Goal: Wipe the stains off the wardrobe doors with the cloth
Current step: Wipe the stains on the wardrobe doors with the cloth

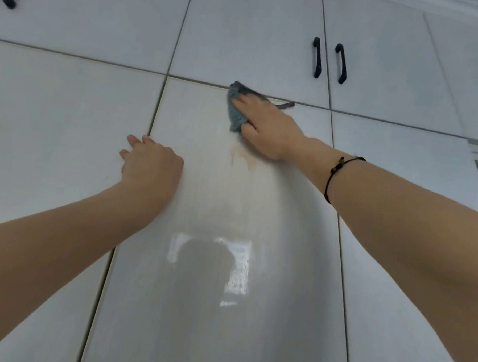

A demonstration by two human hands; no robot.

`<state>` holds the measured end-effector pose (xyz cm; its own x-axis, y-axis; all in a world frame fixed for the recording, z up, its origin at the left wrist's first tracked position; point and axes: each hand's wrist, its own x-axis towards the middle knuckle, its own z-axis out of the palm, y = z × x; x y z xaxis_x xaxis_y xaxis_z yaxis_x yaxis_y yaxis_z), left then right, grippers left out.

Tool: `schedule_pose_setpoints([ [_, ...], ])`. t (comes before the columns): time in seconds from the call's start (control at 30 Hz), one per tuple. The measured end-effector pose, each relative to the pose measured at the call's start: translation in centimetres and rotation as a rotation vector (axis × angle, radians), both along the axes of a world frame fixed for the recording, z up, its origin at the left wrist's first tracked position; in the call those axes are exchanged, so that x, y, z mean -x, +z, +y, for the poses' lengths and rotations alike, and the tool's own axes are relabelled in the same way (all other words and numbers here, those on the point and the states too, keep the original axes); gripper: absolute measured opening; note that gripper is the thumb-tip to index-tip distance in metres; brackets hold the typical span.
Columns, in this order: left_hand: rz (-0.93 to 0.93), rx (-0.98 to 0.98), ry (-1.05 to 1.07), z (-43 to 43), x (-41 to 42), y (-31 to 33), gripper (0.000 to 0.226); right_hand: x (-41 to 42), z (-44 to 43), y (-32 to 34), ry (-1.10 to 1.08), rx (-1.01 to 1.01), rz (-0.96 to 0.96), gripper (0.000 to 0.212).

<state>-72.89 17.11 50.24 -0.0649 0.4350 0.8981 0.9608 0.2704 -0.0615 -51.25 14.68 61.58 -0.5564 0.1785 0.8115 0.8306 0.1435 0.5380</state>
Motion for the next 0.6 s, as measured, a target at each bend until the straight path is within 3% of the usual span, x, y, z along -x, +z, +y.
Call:
schedule_pose_setpoints([
  [0.13, 0.003, 0.009, 0.017, -0.2, 0.0, 0.1, 0.051, -1.5, 0.9, 3.1, -0.055, -0.165, 0.477, 0.068],
  [0.2, 0.008, 0.018, 0.032, -0.4, -0.1, 0.0, 0.051, -0.3, 1.6, 3.6, -0.055, -0.174, 0.622, 0.074],
  [0.27, 0.027, 0.018, 0.043, -0.6, -0.1, 0.0, 0.054, 1.6, 1.3, 3.4, -0.004, -0.162, 0.517, 0.071],
  [0.37, 0.07, 0.028, 0.068, -1.0, -0.1, 0.1, 0.054, 4.3, 0.7, 1.1, 0.019, -0.056, -0.02, 0.061],
  [0.43, 0.085, 0.032, 0.09, -1.1, 0.0, 0.1, 0.054, 4.2, 1.1, -1.5, -0.027, -0.001, -0.185, 0.063],
  [0.5, 0.104, 0.048, 0.117, -1.4, -0.1, 0.1, 0.054, 2.0, 1.7, -2.6, 0.032, -0.03, -0.112, 0.062],
  [0.6, 0.122, 0.054, 0.159, -1.8, -0.3, 0.0, 0.051, -2.1, 1.7, 0.7, 0.039, -0.191, 0.224, 0.057],
])
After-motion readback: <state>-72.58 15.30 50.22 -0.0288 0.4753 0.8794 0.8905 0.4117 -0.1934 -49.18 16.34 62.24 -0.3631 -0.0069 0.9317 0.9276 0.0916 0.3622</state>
